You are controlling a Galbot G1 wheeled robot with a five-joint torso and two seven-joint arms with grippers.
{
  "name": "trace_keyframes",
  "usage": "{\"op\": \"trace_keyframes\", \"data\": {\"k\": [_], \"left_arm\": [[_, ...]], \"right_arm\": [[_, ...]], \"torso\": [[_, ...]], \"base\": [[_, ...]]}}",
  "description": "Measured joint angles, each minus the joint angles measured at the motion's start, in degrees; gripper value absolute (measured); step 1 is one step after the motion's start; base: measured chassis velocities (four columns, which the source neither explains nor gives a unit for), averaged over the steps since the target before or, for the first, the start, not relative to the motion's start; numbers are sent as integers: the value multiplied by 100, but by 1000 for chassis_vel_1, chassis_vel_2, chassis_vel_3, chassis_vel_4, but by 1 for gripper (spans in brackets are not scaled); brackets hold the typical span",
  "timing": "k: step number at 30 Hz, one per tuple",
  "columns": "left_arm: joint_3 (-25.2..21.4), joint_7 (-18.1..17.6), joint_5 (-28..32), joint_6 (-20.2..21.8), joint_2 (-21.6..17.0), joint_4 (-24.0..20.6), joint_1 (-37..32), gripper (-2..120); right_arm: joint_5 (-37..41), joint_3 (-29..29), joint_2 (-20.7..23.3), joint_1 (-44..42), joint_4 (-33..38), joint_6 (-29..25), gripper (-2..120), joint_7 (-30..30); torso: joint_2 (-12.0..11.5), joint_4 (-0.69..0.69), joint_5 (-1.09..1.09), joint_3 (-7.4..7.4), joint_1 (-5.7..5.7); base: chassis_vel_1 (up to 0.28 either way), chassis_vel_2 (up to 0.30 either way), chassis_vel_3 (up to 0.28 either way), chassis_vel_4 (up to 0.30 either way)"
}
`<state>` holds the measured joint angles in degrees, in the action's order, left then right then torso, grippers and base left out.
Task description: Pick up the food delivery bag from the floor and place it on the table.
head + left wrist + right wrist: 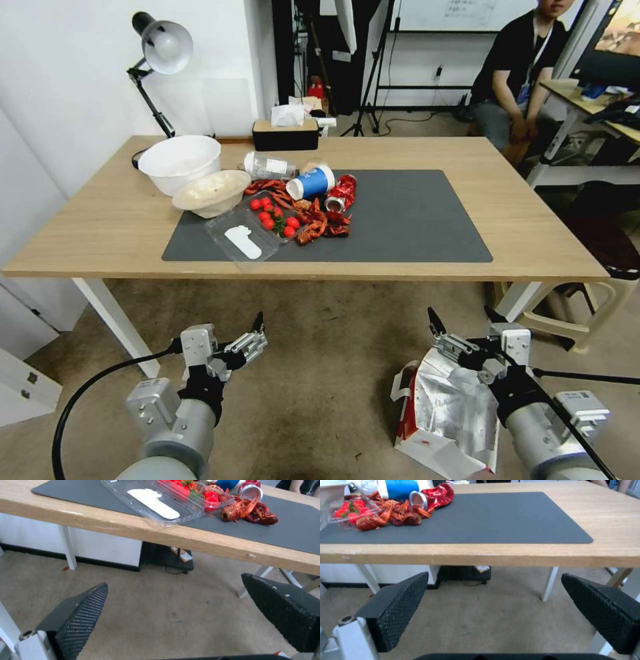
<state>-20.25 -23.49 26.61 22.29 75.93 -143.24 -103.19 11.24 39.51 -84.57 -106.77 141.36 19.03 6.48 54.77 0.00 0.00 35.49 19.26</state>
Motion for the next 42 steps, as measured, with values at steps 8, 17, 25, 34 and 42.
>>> {"op": "trace_keyframes", "data": {"k": [8,17,25,34,42], "left_arm": [[5,0,-7,-21,16,1,50,100],[5,5,-25,-50,17,67,100,100],[4,16,-78,-104,23,115,114,100],[4,26,-125,-153,27,168,143,100],[-20,50,-249,-238,17,294,219,100]], "right_arm": [[35,15,36,51,-45,29,100,12],[65,33,71,84,-138,5,100,45],[66,32,85,90,-171,-22,100,64],[67,32,101,106,-210,-51,100,78],[112,37,129,138,-283,-137,100,161]], "torso": [[-220,0,0,-127,-92],[-436,0,0,-244,-188],[-512,0,0,-292,-219],[-614,0,0,-351,-261],[-831,0,0,-477,-352]], "base": [[0,0,0,0],[0,0,0,0],[0,0,0,0],[0,0,0,0],[0,0,0,0]]}}
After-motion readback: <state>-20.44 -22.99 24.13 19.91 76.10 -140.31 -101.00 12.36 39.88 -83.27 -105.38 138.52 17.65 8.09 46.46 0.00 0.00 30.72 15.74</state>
